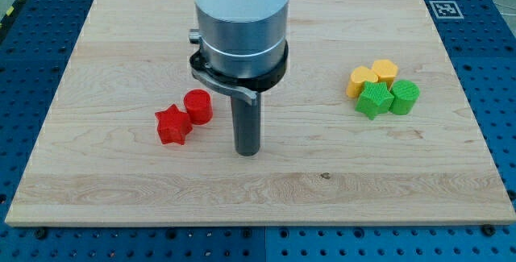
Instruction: Separate the red circle from red star
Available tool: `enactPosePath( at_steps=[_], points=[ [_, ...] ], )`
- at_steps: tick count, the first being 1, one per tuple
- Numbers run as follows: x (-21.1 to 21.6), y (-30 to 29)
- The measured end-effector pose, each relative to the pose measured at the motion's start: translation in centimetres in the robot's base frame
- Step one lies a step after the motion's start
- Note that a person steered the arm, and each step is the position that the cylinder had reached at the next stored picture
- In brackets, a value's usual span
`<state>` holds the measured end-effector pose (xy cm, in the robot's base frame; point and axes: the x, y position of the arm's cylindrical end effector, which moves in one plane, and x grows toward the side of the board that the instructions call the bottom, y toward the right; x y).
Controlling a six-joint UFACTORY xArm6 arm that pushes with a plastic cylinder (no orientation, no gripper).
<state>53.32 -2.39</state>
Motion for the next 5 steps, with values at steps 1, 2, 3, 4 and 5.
enactPosePath(
  at_steps=[1, 2, 3, 4, 5],
  points=[
    [0.0, -1.5],
    [-1.1, -4.8],
    [-2.7, -8.0],
    [-4.3, -9.0],
    [-5.8, -8.8]
  ],
)
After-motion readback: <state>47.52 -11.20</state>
